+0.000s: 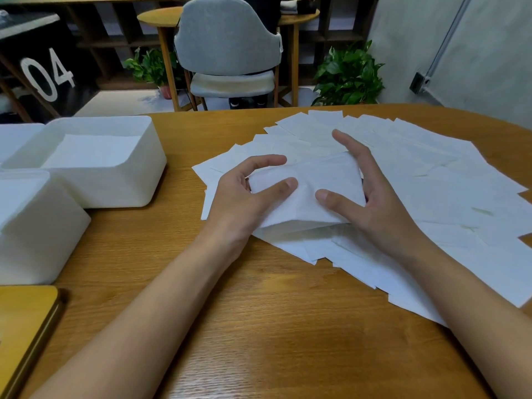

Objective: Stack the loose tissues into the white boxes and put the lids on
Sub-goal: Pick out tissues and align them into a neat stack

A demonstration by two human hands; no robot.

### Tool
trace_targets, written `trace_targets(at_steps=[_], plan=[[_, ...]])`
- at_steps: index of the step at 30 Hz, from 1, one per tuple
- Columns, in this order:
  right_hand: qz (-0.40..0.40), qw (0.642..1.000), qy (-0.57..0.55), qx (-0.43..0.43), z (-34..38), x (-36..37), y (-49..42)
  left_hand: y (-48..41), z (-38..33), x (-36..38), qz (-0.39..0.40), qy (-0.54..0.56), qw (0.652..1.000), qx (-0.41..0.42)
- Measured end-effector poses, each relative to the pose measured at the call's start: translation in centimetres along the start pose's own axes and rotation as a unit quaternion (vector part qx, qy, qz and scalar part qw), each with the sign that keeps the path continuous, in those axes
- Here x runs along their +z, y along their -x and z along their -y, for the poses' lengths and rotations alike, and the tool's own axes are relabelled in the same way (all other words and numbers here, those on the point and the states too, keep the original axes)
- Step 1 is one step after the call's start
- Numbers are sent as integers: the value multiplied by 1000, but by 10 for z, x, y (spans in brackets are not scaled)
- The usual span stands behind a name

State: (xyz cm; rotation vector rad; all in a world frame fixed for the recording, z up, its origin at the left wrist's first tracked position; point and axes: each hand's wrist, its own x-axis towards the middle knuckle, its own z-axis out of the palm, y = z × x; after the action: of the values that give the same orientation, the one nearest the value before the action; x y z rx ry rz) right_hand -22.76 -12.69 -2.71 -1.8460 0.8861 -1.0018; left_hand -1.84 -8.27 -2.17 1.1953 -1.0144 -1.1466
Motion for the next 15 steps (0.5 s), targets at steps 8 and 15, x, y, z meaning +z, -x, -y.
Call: trace_targets(at_steps=[8,15], plan=[[-35,999,6,-10,-6,-3,-2,-2,4,-2,-75,-154,981,92],[-49,997,-66,-5,-8,-6,-6,4,-4,3,1,-53,999,-6]])
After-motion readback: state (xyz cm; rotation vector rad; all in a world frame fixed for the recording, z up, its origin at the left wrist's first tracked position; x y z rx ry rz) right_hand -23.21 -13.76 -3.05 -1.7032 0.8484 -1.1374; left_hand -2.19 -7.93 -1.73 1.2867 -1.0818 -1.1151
